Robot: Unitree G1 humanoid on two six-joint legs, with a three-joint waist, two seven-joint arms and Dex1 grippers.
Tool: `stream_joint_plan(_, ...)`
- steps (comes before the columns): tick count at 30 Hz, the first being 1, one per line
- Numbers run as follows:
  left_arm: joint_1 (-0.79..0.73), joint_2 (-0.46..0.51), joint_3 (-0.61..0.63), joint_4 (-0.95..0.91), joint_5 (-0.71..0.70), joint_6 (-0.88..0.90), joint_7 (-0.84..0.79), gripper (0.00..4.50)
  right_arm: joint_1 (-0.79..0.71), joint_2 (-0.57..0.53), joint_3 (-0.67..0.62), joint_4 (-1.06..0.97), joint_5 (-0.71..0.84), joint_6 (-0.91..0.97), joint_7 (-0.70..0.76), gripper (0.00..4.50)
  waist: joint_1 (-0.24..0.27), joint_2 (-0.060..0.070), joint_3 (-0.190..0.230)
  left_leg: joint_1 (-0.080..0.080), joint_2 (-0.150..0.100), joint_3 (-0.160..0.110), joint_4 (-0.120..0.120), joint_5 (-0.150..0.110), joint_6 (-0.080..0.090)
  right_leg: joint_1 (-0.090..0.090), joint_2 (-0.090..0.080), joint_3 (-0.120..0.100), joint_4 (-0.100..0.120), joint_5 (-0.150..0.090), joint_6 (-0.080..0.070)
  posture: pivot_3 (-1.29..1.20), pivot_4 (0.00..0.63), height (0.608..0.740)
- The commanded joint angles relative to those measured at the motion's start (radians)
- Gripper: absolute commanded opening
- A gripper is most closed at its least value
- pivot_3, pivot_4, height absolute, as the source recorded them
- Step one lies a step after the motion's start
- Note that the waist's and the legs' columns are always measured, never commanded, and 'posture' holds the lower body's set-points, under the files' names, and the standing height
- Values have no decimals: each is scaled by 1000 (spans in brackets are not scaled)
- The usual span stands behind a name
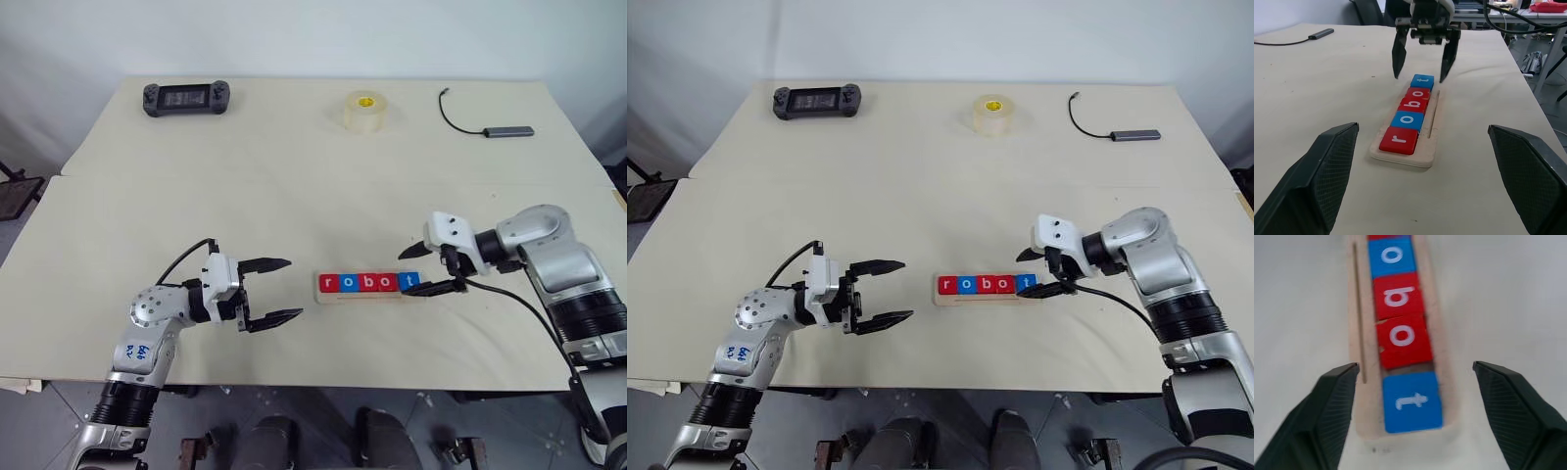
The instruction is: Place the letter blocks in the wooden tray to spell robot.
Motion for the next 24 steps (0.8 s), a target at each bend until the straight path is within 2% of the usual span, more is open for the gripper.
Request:
stream_joint_plan(1,12,9,17,-41,-16,-9,4,4500,33,-69,-58,-21,20,1,12,3687,4,0,0,0,0,0,0,0,0,0,0,0,0,0,0,0,150,740)
stream_joint_plan(4,10,8,16,-38,-15,-10,4,4500,60,-99,-69,-5,13,-15,2,2930,4,0,0,0,0,0,0,0,0,0,0,0,0,0,0,0,150,740)
stream_joint_plan(12,5,1,8,-36,-14,-9,3,4500,84,-69,-50,-7,5,12,-38,37,-7,0,0,0,1,1,0,0,0,0,0,0,0,0,0,0,150,740)
stream_joint_plan(24,19,3,11,-48,-11,-9,13,4500,94,-17,-39,-83,25,85,-50,37,-8,0,0,0,1,0,0,0,0,0,0,0,0,0,0,0,150,740)
